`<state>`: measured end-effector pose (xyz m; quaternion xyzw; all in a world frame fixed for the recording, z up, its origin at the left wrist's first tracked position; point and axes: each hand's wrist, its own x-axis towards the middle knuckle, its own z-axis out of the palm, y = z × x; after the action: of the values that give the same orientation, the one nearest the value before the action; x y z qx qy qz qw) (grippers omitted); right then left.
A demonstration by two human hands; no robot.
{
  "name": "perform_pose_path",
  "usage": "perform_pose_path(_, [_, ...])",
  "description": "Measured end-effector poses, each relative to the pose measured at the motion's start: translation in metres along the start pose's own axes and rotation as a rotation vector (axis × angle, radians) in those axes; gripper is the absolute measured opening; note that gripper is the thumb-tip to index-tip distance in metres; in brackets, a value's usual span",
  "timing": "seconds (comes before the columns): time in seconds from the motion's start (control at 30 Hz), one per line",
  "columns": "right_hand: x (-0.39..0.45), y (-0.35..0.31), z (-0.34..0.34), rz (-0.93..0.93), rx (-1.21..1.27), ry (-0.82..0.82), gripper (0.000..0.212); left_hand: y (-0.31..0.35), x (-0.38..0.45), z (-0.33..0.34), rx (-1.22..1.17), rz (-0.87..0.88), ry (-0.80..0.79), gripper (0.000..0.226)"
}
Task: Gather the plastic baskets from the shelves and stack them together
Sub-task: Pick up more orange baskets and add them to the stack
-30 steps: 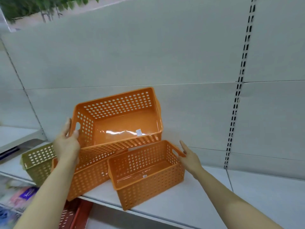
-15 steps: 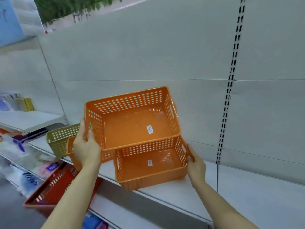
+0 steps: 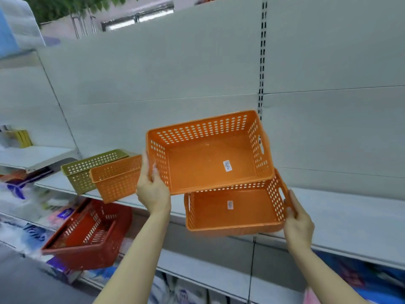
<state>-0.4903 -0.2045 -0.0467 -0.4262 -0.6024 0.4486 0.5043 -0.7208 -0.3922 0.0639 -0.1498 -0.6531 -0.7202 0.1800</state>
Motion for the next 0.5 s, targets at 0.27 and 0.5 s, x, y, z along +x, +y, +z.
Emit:
perform_pose_path(0.27, [-0.017, -0.004, -0.125, -0.03, -0.047, 0.166, 0.047, 0.054, -0.076, 0.027, -0.092, -0.013, -0.082, 0.041])
perform_pose_path(0.5, [-0.008, -0.008, -0.257, -0.08, -0.043, 0.264, 0.048, 0.119, -0.171, 0.079, -0.172, -0.013, -0.151, 0.043])
